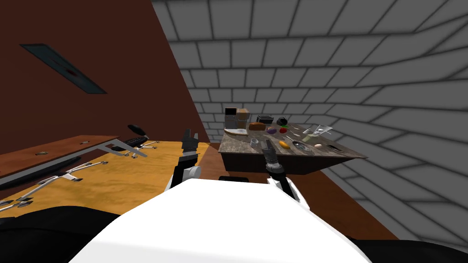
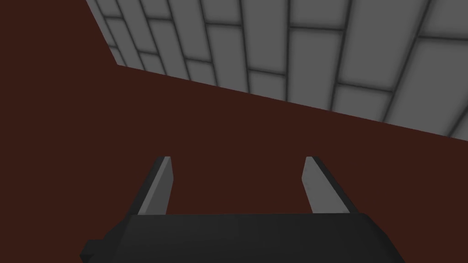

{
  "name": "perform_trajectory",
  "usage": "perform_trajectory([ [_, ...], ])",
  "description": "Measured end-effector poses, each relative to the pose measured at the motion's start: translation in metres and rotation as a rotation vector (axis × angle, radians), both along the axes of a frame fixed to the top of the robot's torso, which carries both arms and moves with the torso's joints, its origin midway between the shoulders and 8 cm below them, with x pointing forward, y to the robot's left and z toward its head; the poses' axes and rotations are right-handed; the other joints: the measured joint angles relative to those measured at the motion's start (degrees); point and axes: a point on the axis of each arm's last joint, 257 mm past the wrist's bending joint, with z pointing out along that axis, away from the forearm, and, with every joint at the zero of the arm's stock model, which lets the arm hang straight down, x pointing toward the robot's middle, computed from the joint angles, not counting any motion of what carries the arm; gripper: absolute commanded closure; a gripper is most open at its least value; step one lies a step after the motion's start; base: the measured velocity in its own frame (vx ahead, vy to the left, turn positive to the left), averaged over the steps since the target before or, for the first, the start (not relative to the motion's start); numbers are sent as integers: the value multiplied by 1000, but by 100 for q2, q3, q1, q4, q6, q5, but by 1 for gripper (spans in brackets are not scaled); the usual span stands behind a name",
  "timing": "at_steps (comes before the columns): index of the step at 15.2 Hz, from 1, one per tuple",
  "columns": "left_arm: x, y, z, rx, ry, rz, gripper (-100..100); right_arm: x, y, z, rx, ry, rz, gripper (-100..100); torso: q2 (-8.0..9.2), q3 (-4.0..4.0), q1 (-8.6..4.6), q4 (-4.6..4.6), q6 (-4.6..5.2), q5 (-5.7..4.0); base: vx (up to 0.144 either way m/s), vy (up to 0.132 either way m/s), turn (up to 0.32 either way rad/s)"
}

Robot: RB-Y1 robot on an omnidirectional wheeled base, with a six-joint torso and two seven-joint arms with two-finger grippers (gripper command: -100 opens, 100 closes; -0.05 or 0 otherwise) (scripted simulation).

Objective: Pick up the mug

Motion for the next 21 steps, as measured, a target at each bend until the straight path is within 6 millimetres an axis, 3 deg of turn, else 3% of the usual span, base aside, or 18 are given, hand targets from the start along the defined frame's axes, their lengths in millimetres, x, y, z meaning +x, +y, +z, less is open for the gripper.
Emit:
perform_trajectory([
  [11,0,0,0,0,0,0,0,1,-12,-84,-222,174,70,-100,0,0,2,0,2,2,-3,93,77],
  [21,0,0,0,0,0,0,0,-17,-55,-166,-463,355,121,-100,0,0,7,0,0,2,5,112,100],
])
